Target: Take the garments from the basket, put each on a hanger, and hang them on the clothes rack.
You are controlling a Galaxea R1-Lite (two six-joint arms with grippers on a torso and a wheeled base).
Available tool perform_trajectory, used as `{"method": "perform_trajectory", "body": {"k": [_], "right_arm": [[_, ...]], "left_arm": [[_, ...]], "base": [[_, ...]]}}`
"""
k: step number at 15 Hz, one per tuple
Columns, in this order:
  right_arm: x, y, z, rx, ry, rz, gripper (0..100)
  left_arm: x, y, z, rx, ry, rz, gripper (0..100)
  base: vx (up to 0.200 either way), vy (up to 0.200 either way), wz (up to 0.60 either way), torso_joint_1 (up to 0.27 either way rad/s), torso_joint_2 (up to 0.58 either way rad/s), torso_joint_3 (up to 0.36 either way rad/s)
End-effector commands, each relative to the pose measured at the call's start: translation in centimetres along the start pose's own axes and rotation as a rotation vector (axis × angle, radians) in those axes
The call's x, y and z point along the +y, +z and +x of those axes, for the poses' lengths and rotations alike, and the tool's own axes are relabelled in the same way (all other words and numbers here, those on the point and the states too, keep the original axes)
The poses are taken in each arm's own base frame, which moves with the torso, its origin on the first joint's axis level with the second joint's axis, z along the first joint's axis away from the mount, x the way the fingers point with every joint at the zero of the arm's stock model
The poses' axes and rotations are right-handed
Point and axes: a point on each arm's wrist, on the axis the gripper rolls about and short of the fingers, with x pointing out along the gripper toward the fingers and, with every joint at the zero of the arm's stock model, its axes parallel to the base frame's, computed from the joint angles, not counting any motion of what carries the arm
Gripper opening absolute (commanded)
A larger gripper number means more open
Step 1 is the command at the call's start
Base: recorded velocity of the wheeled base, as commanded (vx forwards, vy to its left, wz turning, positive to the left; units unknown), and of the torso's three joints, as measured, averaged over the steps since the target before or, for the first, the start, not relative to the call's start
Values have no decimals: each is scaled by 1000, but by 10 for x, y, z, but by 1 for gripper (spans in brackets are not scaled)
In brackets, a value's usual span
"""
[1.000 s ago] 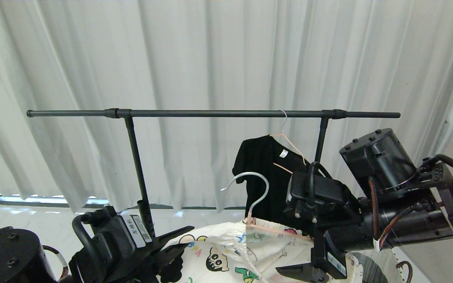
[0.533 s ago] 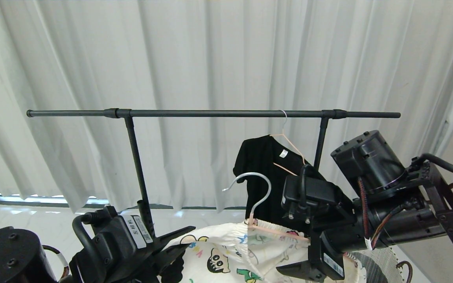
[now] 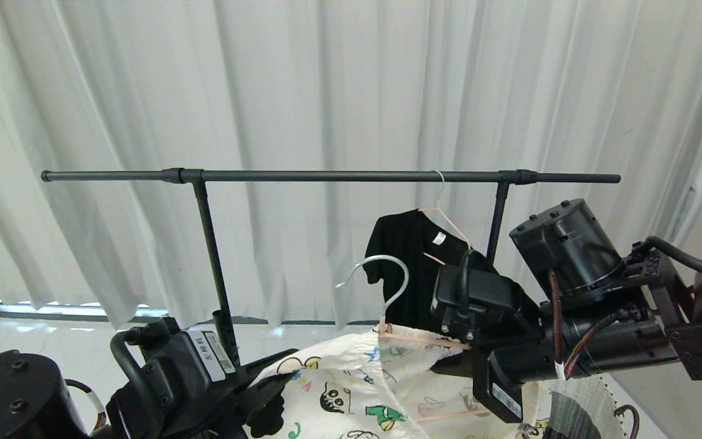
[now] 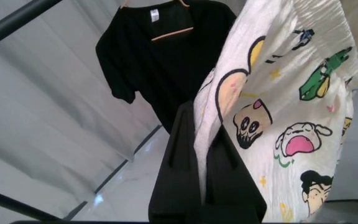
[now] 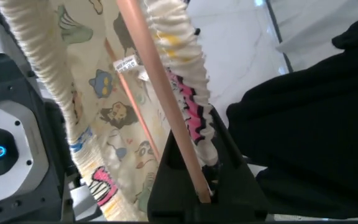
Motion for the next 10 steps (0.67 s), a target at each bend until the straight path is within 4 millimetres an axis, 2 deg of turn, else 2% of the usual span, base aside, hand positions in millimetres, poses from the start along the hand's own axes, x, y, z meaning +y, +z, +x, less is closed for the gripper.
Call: {"method": "perform_trajectory", "body": {"k": [1, 6, 10], "right_arm": [[-1, 1, 1, -14, -13, -29, 0], [-22, -5, -13, -47, -105, -178, 0], [-40, -15, -24, -71, -196, -171, 0]], "left_arm": [[-1, 0, 0, 2, -5, 0, 100], [3, 2, -2, -8, 20, -13, 100], [4, -8, -23, -3, 51, -19, 100]], "base": [[0, 0, 0, 0, 0, 0], [0, 0, 0, 0, 0, 0], [0, 0, 0, 0, 0, 0]]}}
